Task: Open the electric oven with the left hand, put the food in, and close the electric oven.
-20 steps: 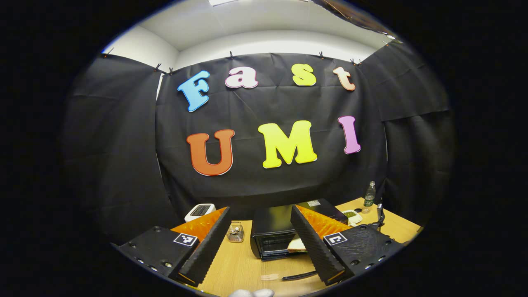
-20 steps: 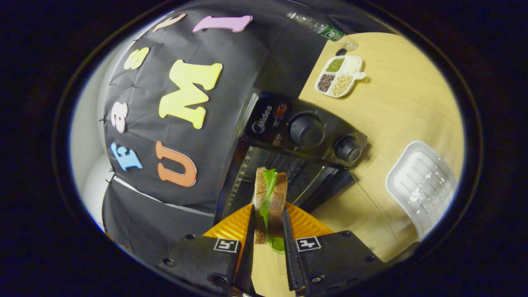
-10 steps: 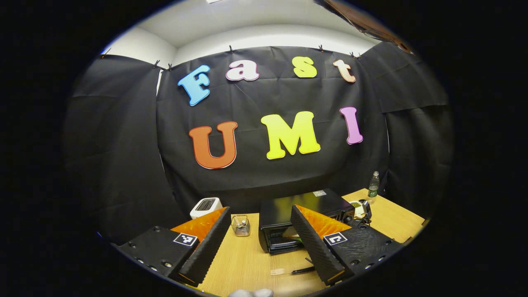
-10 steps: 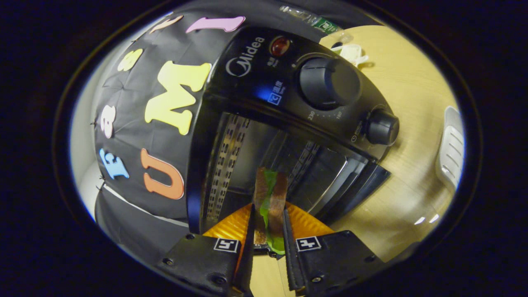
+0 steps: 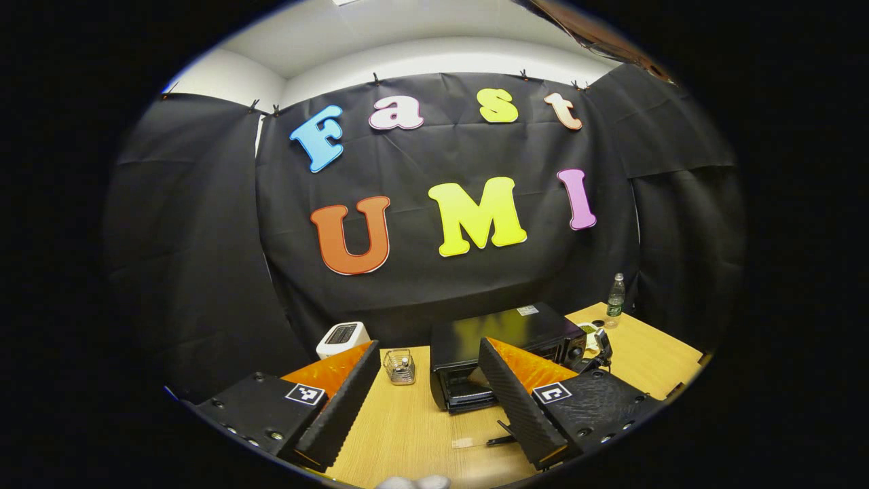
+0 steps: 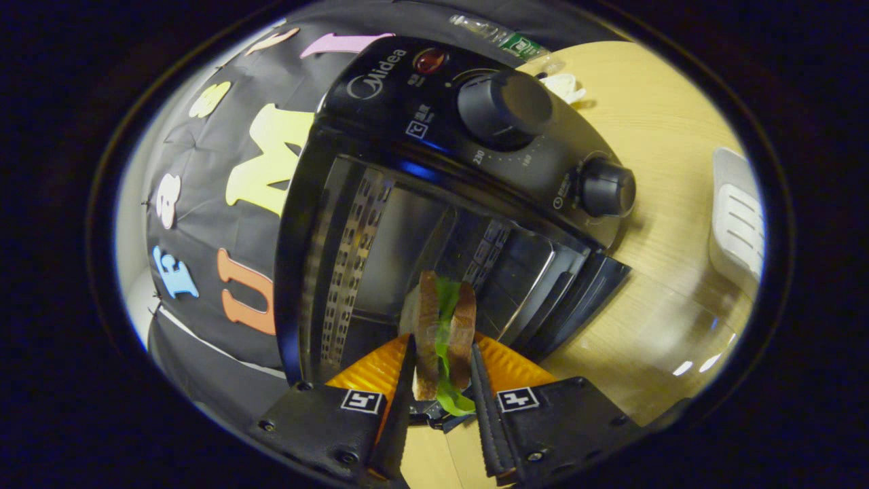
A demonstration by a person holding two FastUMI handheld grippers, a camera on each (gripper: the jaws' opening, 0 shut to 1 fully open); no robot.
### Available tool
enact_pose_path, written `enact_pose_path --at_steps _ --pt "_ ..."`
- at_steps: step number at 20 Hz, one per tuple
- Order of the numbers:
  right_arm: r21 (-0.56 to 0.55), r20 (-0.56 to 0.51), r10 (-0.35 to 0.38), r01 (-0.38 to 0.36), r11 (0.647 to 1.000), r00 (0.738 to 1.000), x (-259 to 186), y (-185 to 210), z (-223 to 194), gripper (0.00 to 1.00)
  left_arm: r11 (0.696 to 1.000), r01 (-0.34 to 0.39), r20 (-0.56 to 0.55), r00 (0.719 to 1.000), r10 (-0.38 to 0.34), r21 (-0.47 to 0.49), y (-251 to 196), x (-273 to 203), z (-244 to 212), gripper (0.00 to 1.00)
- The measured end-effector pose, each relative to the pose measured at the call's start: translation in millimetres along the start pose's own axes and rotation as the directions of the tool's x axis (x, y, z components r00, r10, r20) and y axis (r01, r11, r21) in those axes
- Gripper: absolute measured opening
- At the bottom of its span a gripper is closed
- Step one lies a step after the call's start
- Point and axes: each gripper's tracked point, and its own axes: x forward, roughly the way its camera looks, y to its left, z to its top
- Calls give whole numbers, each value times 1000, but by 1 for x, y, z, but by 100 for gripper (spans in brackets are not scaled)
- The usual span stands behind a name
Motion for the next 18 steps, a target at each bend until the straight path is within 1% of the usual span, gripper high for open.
enact_pose_path --at_steps 1,3,5,7,8,10,12,14,15,18 --pt "-2 8 3 -3 1000 1000 -2 0 1 43 1000 1 2 1000 -1 2 0 -2 -1 95" --pt "-25 22 -41 41 999 999 -4 -10 1 46 1000 3 6 1000 -3 -1 0 -3 0 95" --pt "-45 24 -59 60 997 998 -4 -14 1 70 1000 3 7 1000 -3 0 0 -5 0 95" --pt "-87 36 -59 61 994 998 -8 -12 9 95 1000 6 6 1000 -6 2 -1 -6 0 95" --pt "-111 44 -61 66 992 997 -12 -12 13 92 1000 6 8 1000 -6 2 0 -8 0 95" --pt "-171 54 -84 92 981 995 -19 -12 19 92 1000 6 11 1000 -5 -2 -1 -9 1 95" --pt "-254 66 -99 113 961 993 -31 -13 30 92 1000 7 17 1000 -7 -7 -2 -11 2 95" --pt "-311 61 -103 117 943 993 -48 -14 39 92 1000 8 22 1000 -7 -14 -2 -13 3 95" --pt "-343 57 -111 123 931 992 -58 -14 42 100 1000 6 28 1000 -6 -21 -3 -13 4 95" --pt "-426 41 -130 135 895 991 -94 -9 55 99 999 2 37 999 -1 -32 -5 -13 1 95"
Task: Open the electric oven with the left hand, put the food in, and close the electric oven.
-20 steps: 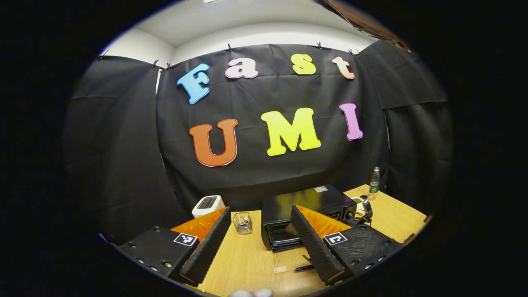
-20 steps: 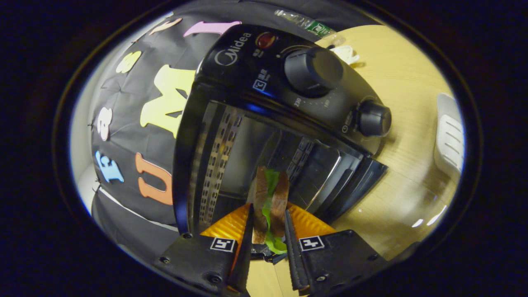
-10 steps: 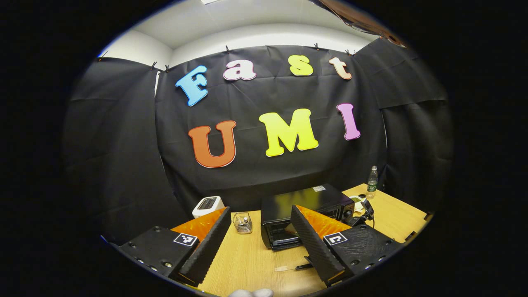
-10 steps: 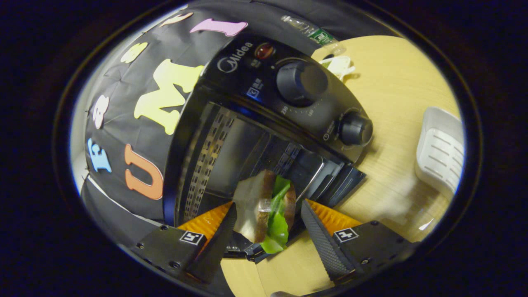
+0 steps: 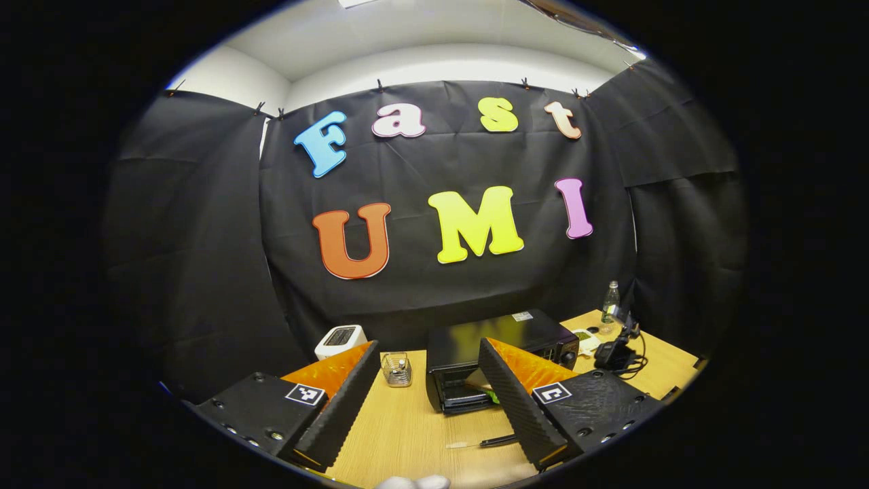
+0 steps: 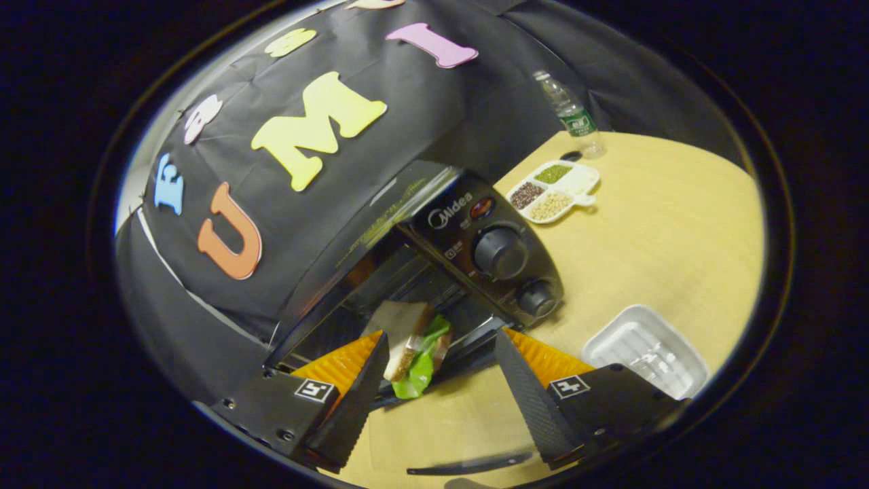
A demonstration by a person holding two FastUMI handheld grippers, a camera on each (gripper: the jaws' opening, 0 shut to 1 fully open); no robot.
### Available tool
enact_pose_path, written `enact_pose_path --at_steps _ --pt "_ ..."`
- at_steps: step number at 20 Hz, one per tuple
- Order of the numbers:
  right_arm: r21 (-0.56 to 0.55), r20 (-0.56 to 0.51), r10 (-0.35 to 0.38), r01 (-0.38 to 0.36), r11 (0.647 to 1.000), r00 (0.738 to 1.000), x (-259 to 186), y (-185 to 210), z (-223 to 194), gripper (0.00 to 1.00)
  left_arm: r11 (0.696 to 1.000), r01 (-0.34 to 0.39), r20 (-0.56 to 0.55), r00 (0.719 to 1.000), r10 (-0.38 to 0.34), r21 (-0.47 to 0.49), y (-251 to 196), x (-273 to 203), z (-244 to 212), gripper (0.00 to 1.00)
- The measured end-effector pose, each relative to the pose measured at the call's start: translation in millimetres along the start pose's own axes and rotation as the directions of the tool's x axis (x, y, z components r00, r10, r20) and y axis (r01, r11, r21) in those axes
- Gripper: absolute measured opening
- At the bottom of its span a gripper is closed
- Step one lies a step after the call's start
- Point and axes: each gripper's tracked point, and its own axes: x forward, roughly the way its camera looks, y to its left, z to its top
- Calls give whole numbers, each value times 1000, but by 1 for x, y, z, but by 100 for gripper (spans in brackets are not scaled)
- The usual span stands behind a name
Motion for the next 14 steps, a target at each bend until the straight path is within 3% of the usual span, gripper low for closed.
enact_pose_path --at_steps 3,7,8,9,11,12,13,14 --pt "-167 39 2 5 986 999 -52 -2 33 99 1000 -2 -12 1000 2 -5 -6 0 -15 95" --pt "-377 135 8 44 925 991 -124 -2 87 100 1000 0 -63 998 -1 -23 -17 0 -49 95" --pt "-400 161 17 50 915 987 -140 -1 101 100 1000 0 -78 997 -1 -19 -20 1 -61 95" --pt "-427 184 26 56 903 982 -157 0 113 93 1000 3 -98 995 -4 -18 -25 1 -74 95" --pt "-469 219 37 72 880 975 -185 0 135 93 1000 12 -140 990 -13 -9 -38 2 -105 95" --pt "-484 233 46 75 872 971 -199 0 145 100 1000 18 -173 985 -19 -7 -45 3 -122 95" --pt "-490 250 56 77 868 967 -212 2 156 100 1000 25 -202 979 -27 -14 -52 2 -138 95" --pt "-505 268 67 81 859 961 -225 2 168 93 999 34 -229 973 -40 -31 -61 1 -153 95"
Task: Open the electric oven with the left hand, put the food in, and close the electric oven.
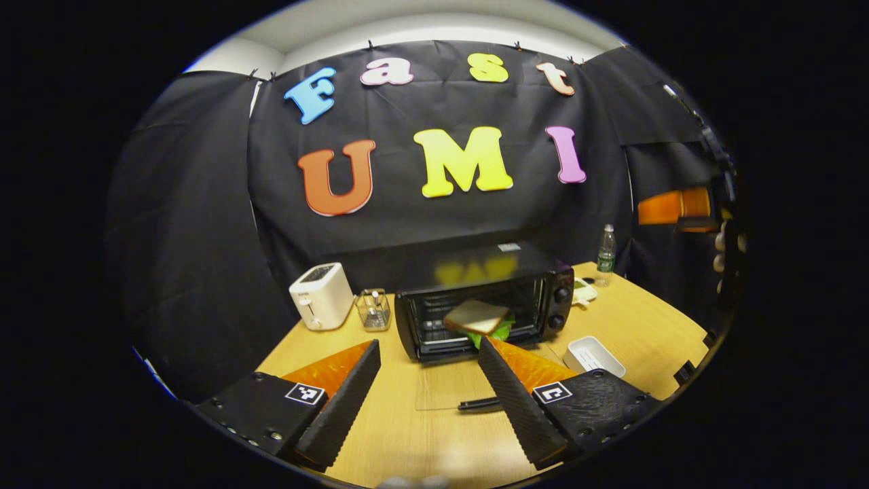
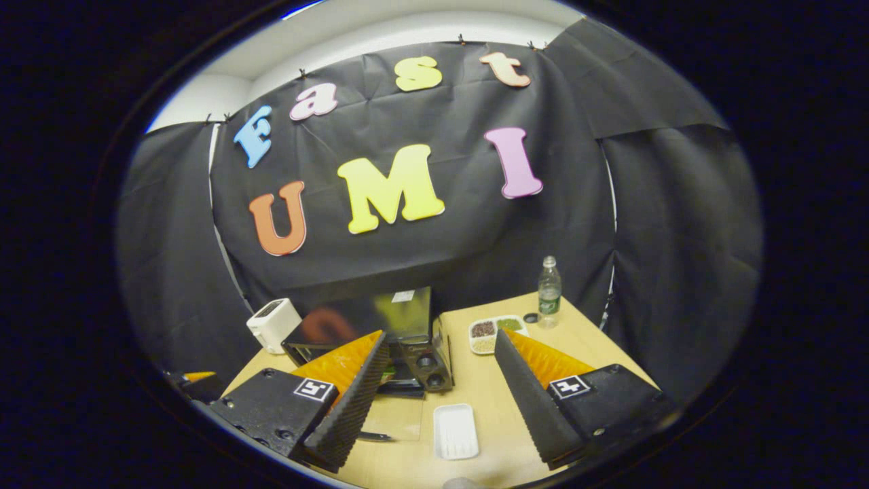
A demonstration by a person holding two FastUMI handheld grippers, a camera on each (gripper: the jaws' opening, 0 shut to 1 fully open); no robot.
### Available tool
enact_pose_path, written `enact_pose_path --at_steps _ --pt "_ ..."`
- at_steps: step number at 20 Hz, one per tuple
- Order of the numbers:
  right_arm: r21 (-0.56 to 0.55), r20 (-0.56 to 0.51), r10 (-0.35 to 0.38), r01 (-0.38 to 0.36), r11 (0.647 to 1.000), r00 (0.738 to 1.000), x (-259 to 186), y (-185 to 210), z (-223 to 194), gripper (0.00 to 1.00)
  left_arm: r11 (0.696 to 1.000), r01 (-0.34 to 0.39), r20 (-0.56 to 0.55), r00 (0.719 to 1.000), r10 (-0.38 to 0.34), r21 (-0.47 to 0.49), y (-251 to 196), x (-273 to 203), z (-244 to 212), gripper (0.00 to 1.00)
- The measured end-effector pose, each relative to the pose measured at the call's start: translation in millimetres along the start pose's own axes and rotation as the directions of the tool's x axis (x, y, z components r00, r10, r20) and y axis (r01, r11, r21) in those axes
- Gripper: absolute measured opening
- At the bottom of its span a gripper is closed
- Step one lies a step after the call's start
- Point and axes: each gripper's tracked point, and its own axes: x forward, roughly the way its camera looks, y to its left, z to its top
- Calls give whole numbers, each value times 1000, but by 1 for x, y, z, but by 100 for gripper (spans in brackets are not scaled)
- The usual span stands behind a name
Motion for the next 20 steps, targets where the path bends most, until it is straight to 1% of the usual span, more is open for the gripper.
enact_pose_path --at_steps 3,6,8,12,13,14,15,16,17,20 --pt "-64 45 -14 17 998 999 -21 -21 26 94 1000 23 -63 998 -23 -6 -26 12 -35 96" --pt "-80 62 -10 15 997 998 -35 -32 41 94 999 43 -124 991 -45 -20 -51 24 -67 96" --pt "-87 67 -9 14 996 998 -34 -38 48 94 998 48 -173 983 -54 -39 -64 31 -89 96" --pt "-112 52 -7 13 994 999 -38 -47 54 94 996 50 -273 959 -71 -80 -84 44 -132 96" --pt "-120 49 -8 13 993 999 -38 -51 55 100 995 49 -292 954 -72 -88 -87 47 -139 96" --pt "-125 44 -10 15 992 999 -41 -55 56 94 995 44 -305 950 -71 -94 -89 50 -146 96" --pt "-130 41 -11 16 991 999 -39 -58 57 100 994 38 -320 945 -70 -103 -90 54 -152 96" --pt "-133 33 -8 12 991 999 -39 -60 56 100 993 35 -327 943 -70 -112 -92 57 -156 96" --pt "-133 24 -9 12 991 1000 -38 -63 54 94 993 28 -335 940 -65 -113 -93 61 -159 96" --pt "-129 8 -8 9 992 1000 -35 -67 53 94 994 17 -339 939 -53 -109 -95 70 -163 96"
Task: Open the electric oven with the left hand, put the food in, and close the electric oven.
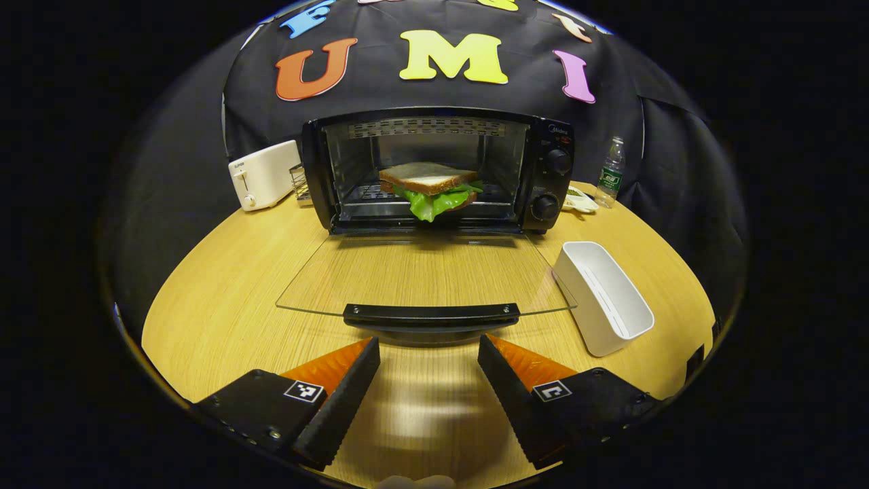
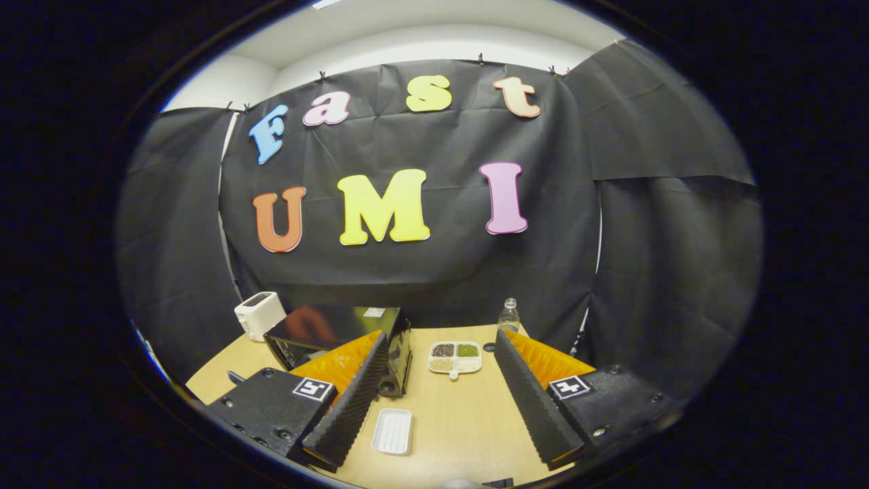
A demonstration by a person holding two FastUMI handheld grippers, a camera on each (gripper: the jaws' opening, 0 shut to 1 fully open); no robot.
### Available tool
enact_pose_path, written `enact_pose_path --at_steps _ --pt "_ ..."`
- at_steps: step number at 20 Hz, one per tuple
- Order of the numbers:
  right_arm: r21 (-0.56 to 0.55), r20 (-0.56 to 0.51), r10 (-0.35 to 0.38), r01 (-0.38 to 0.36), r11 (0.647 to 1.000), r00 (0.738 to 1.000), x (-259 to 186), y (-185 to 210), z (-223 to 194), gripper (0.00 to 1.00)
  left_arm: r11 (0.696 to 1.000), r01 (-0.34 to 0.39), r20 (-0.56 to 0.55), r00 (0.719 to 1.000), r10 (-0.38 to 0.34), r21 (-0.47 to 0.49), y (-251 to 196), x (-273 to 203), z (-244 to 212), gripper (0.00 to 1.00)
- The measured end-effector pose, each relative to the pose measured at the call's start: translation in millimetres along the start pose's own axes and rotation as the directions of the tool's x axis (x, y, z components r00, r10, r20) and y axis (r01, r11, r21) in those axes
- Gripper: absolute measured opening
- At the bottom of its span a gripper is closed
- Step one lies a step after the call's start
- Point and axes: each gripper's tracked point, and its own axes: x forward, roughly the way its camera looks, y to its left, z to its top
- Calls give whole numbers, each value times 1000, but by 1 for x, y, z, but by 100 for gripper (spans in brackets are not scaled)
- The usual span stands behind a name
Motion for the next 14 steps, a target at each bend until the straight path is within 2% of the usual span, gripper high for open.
enact_pose_path --at_steps 14 --pt "28 -30 21 -21 999 999 16 -3 -6 94 1000 -3 1 1000 3 18 0 8 11 95"
